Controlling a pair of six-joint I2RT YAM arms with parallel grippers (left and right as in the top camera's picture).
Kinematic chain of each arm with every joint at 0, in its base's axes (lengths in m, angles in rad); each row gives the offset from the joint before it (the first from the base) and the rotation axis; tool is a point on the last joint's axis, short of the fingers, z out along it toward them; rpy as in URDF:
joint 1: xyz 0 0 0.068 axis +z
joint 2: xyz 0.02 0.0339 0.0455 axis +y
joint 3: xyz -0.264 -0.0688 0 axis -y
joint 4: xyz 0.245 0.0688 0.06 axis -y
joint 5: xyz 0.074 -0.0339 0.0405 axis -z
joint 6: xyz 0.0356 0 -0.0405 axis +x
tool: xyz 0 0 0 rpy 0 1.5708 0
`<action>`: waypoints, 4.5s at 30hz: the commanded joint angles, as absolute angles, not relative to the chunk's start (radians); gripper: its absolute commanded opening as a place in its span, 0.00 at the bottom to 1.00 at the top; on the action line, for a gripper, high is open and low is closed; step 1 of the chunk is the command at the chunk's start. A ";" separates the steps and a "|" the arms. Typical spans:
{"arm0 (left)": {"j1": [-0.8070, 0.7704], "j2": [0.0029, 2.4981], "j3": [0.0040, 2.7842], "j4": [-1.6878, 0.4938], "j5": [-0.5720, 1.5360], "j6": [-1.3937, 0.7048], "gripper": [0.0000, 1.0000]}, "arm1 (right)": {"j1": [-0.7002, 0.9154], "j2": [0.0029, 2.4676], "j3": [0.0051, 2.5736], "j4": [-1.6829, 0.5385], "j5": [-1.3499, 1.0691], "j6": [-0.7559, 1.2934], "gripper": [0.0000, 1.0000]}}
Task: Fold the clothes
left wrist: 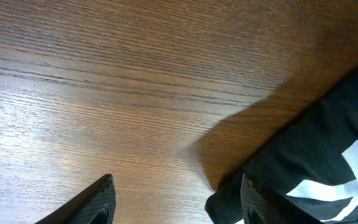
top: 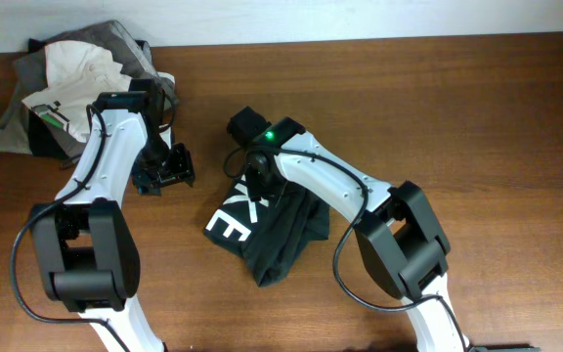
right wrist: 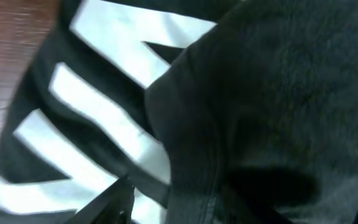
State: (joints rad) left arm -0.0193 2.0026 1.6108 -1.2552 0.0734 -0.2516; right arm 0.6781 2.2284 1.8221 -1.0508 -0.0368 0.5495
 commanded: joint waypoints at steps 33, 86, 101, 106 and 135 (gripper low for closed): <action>-0.019 1.982 1.604 -1.261 0.070 -0.261 0.67 | 0.476 2.170 2.061 -1.588 0.233 0.551 0.62; -0.272 1.871 1.591 -1.331 0.312 0.017 0.77 | 0.087 1.920 2.132 -1.642 0.050 0.315 0.98; -0.439 1.877 1.287 -1.174 0.561 0.211 0.87 | -0.046 1.904 2.132 -1.650 -0.001 0.239 0.99; -0.439 1.897 1.279 -1.160 0.562 0.211 0.62 | -0.046 1.904 2.132 -1.662 -0.001 0.239 0.99; -0.491 1.800 1.639 -1.290 0.418 0.098 0.99 | -0.046 1.904 2.132 -1.573 -0.004 0.239 0.99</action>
State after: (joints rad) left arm -0.6113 1.8393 1.5112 -1.3743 0.4843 0.1570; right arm -0.0452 1.9198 2.1208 -1.5745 0.0013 0.2382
